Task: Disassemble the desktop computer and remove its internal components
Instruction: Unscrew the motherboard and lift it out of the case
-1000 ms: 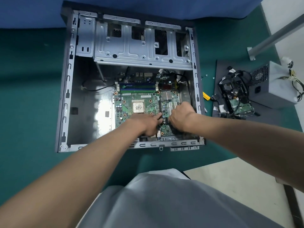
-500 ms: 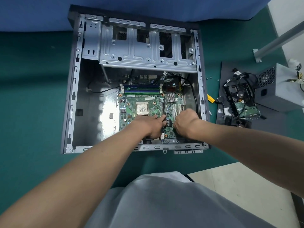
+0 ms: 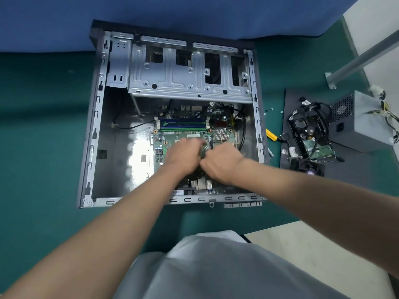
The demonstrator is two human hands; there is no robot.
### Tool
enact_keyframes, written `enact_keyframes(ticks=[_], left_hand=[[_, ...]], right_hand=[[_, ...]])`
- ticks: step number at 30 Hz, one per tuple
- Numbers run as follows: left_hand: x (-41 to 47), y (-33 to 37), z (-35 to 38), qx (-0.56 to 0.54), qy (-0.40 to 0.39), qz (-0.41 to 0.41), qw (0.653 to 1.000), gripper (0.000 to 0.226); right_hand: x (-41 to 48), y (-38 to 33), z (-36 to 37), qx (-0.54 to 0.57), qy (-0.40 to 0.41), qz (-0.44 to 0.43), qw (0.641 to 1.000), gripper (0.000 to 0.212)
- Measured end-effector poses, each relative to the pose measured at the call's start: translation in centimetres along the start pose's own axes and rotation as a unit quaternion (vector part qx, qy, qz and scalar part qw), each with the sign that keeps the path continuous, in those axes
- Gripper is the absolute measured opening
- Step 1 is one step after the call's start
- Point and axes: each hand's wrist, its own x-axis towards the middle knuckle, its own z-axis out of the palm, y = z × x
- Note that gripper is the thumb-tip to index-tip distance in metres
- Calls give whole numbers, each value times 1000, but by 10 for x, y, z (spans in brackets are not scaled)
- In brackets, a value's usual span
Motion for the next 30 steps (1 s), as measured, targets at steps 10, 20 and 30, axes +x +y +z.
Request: enact_keyframes(ticks=[10,20,30], left_hand=[[29,48,-38,122,-57,315,939,47],[43,24,-32,392,67,370,840,31],[51,33,-39,297,107,327,891,24]], right_hand=[[9,-19,4,344,31,-14,938,25],[-12,5,8,396,-12,-85,914,27],[-35,49,-8,282,57,61,956,16]])
